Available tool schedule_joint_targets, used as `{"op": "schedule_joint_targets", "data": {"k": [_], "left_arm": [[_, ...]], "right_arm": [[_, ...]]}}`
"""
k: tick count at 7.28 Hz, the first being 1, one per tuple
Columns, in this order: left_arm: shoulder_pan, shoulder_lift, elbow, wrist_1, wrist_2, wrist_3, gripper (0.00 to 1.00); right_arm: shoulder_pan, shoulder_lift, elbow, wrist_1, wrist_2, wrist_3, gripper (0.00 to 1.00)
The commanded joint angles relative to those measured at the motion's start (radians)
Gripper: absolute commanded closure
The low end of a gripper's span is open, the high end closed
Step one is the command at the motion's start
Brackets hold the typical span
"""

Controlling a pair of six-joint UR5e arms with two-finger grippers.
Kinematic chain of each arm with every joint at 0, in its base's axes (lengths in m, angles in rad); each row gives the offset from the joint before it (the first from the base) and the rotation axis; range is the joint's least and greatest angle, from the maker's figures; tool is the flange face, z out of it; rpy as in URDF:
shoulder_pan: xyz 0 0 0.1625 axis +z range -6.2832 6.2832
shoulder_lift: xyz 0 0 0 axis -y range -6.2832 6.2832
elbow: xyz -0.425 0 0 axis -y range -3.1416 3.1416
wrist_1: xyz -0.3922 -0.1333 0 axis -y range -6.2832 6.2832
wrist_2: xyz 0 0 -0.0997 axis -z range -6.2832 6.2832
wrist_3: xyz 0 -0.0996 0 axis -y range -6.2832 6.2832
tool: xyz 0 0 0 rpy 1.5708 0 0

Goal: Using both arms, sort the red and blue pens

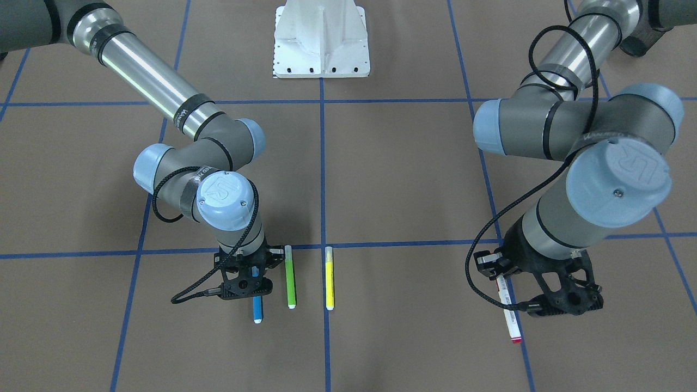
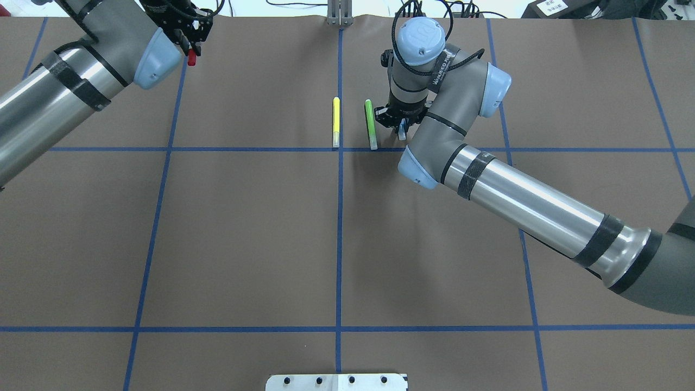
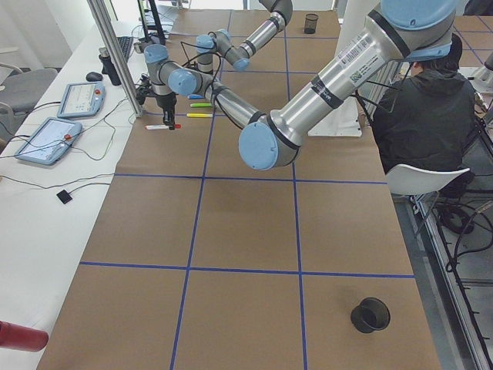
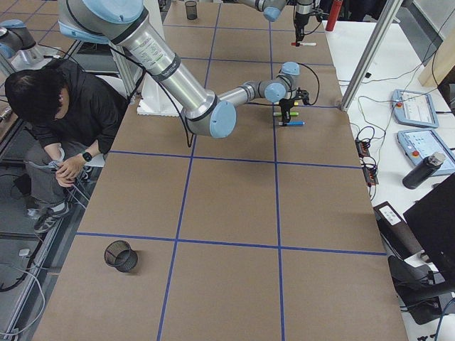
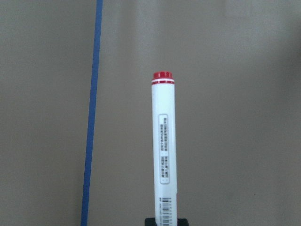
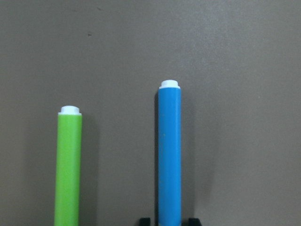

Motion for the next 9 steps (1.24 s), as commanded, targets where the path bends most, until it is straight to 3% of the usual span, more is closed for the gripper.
{"op": "schedule_joint_targets", "data": {"k": [1,4,7,8,9], "left_arm": [[0.0,0.0,-0.002,0.0,0.0,0.0,1.0],[0.0,0.0,-0.006,0.0,0.0,0.0,1.0],[0.0,0.0,-0.008,0.002,-0.002,0.0,1.0],[0.0,0.0,-0.008,0.002,-0.002,0.0,1.0],[0.0,0.0,-0.008,0.0,-0.002,0.0,1.0]], "right_arm": [[0.0,-0.001,-0.001,0.0,0.002,0.0,0.8],[0.0,-0.001,-0.004,0.0,0.002,-0.002,0.8],[0.0,-0.001,-0.002,0.0,0.002,-0.002,0.63],[0.001,-0.001,-0.002,0.0,0.002,-0.002,0.67],[0.003,0.002,-0.002,0.001,0.002,0.0,0.84]]}}
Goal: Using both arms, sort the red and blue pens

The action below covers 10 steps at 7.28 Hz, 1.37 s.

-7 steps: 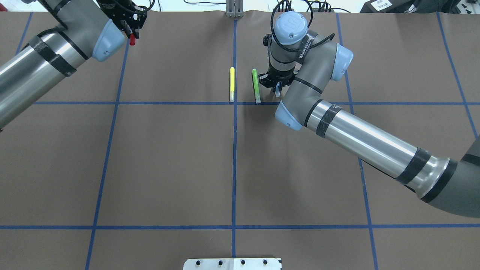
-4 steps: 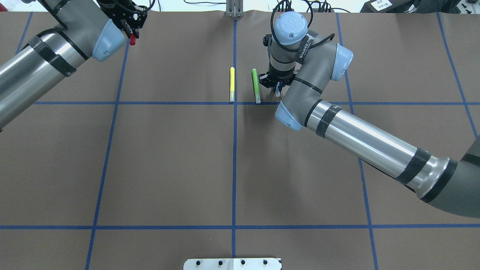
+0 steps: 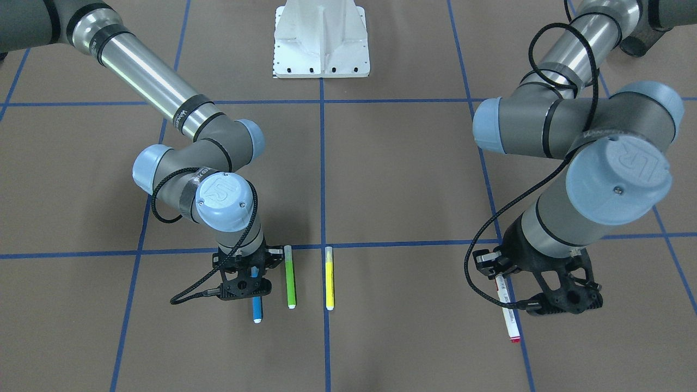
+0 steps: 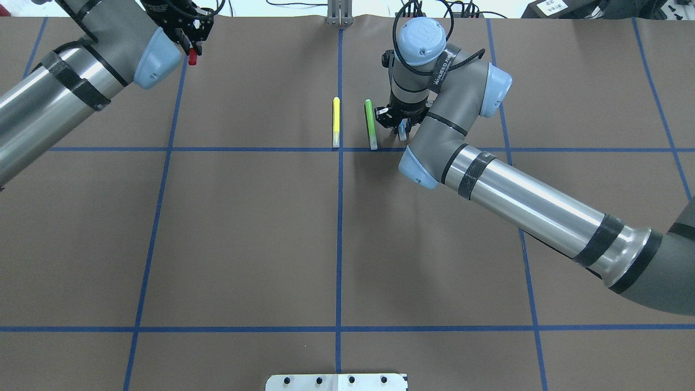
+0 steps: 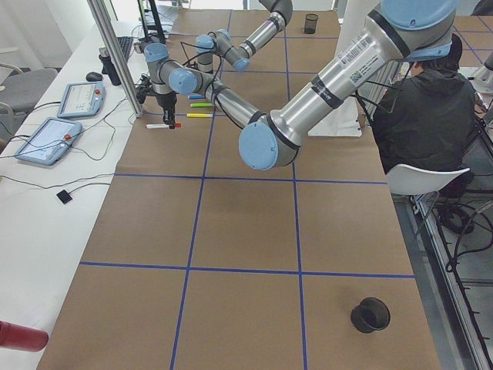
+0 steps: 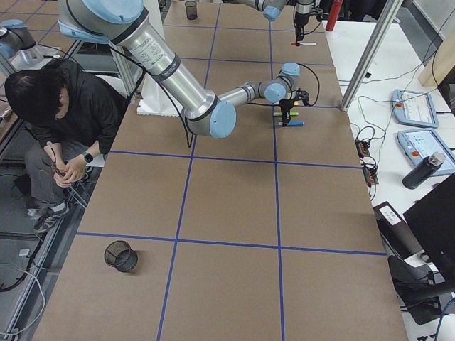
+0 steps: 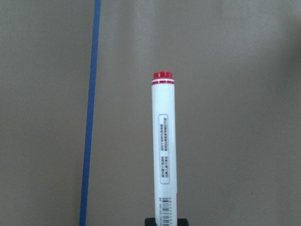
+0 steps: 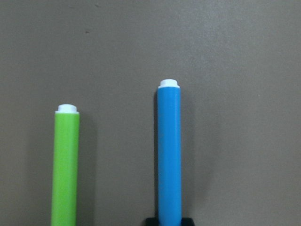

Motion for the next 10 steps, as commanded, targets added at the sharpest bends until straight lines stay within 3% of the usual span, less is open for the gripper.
{"op": "schedule_joint_targets", "data": {"k": [1,6,7,9,10], "left_arm": [[-0.001,0.0,0.0,0.0,0.0,0.0,1.0],[-0.006,0.015,-0.005,-0.001,-0.002,0.0,1.0],[-0.033,0.015,-0.006,-0.001,-0.043,0.0,1.0],[-0.099,0.109,-0.072,-0.009,-0.098,0.033,1.0],[-0.121,0.133,-0.077,-0.004,-0.097,0.155,1.0]], "right_arm": [[0.003,0.008,0.0,0.0,0.002,0.003,1.0],[0.102,0.044,0.051,-0.012,0.093,0.009,1.0],[0.151,0.038,0.054,-0.028,0.162,0.009,1.0],[0.222,-0.061,0.199,-0.187,0.195,-0.101,1.0],[0.251,-0.105,0.251,-0.277,0.186,-0.223,1.0]]}}
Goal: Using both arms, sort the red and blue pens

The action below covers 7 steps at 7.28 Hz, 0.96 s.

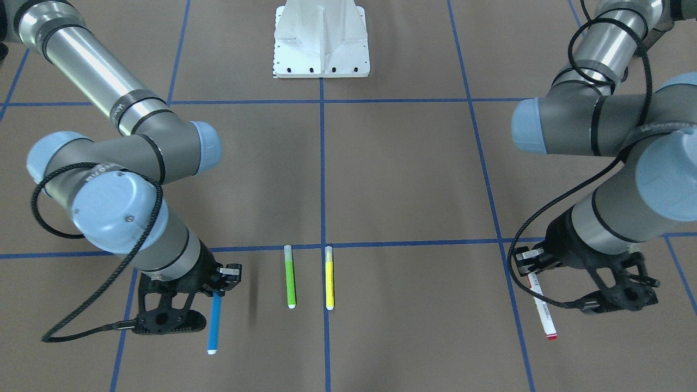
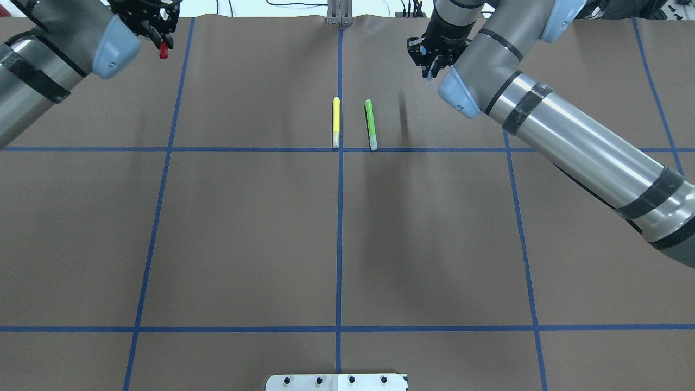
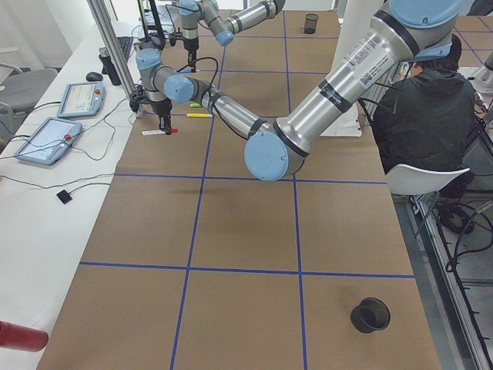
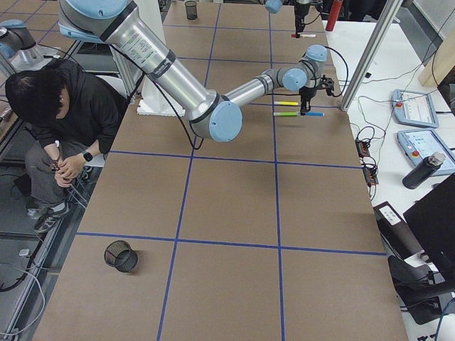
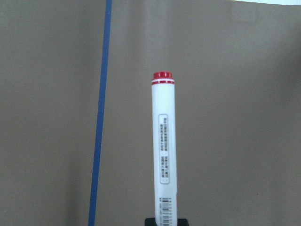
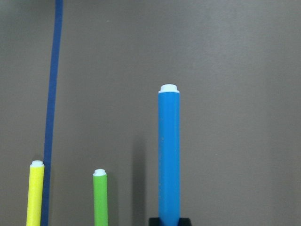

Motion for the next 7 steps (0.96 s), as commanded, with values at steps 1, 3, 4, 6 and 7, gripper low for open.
{"op": "schedule_joint_targets", "data": {"k": [1,3,4,6,7], "left_arm": [[-0.075,0.077,-0.025,0.004,-0.008,0.192,1.0],[-0.164,0.147,-0.05,0.007,-0.005,0.341,1.0],[-0.205,0.169,-0.05,0.027,0.002,0.433,1.0],[-0.264,0.177,-0.057,0.143,0.093,0.655,1.0],[-0.29,0.204,-0.059,0.162,0.113,0.719,1.0]], "right_arm": [[0.062,-0.123,0.131,-0.14,-0.009,-0.212,1.0],[0.133,-0.271,0.197,-0.144,-0.029,-0.381,1.0],[0.168,-0.336,0.211,-0.148,-0.073,-0.52,1.0],[0.211,-0.378,0.216,-0.24,-0.218,-0.768,1.0],[0.231,-0.404,0.237,-0.31,-0.275,-0.888,1.0]]}}
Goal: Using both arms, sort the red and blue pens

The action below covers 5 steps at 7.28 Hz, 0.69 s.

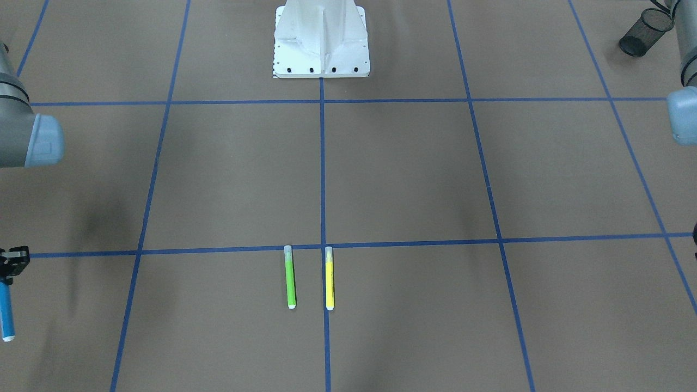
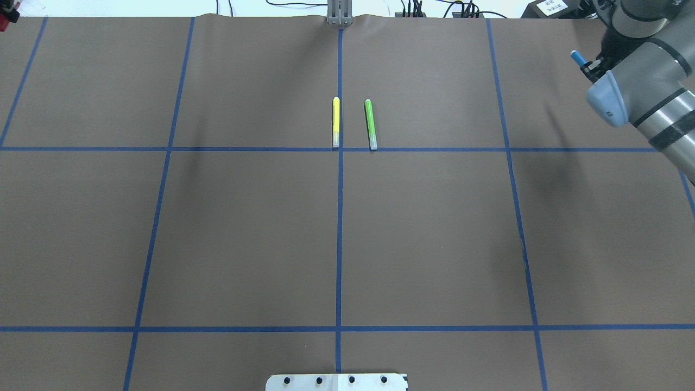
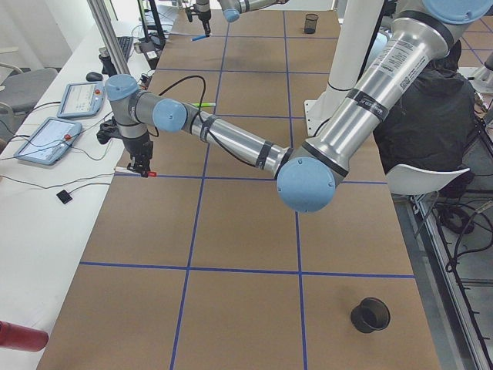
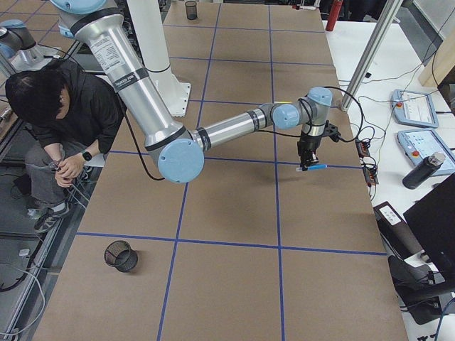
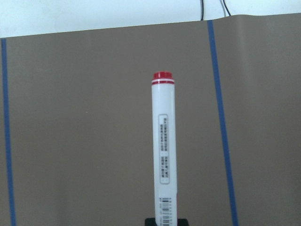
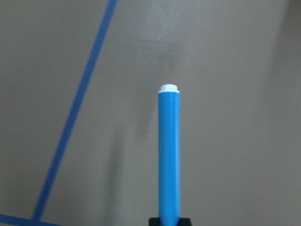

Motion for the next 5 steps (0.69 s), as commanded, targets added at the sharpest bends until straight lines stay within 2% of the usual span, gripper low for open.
{"op": "schedule_joint_targets", "data": {"k": [1,3,5], "left_arm": [[-0.056,0.047,-0.007,0.04,0.042,0.148,1.0],[-0.071,0.112,-0.028,0.043,0.044,0.169,1.0],[-0.098,0.201,-0.076,0.127,0.044,0.177,1.0]], "right_arm": [[0.058,-0.071,0.042,-0.143,-0.093,-0.235,1.0],[0.124,-0.17,0.082,-0.246,-0.08,-0.299,1.0],[0.176,-0.282,0.167,-0.359,-0.044,-0.316,1.0]]}}
